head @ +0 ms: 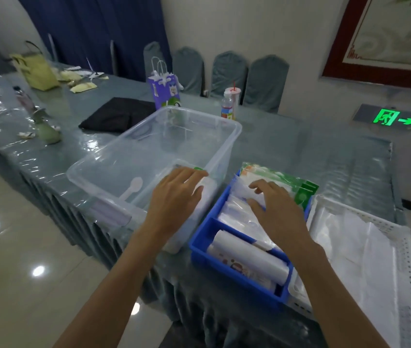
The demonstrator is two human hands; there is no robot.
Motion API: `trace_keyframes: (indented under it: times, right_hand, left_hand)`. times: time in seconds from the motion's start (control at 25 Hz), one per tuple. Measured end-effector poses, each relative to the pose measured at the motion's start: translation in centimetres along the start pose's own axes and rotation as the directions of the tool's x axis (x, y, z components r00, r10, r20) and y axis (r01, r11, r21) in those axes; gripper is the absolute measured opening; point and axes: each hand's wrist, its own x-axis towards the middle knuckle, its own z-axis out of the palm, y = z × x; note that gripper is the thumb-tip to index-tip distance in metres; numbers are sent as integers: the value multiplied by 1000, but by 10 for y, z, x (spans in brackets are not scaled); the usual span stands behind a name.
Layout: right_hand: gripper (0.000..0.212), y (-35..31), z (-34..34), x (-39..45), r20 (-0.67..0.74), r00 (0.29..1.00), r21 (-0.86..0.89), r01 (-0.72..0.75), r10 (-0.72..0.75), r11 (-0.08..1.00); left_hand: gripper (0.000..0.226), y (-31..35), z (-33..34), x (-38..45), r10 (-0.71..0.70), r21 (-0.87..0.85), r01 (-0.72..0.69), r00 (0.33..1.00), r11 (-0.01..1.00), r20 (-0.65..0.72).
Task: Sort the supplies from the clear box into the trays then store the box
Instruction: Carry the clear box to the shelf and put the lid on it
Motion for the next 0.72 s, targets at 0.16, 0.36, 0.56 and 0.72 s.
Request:
trace_keyframes:
  times: [0.16,0.36,0.56,0.72]
  right_hand:
    - [33,-52,19,21,-43,998,15,45,-44,999]
    - [30,-119,52,46,-102,995,24,22,-20,999]
    - [28,-180,94,74,-125,992,-25,-26,23,999]
    - [30,-190,108,82,-140,980,-38,-145,138,989]
  left_hand:
    - [24,-48,-25,-8,-101,8,101,993,995,-61]
    - [26,-132,-45,-18,-91,-6,91,996,996,-24]
    - [27,-228,-59,-23,-74,-4,74,997,997,20]
    - [28,-277,-55,-17,-78,-35,81,995,996,69]
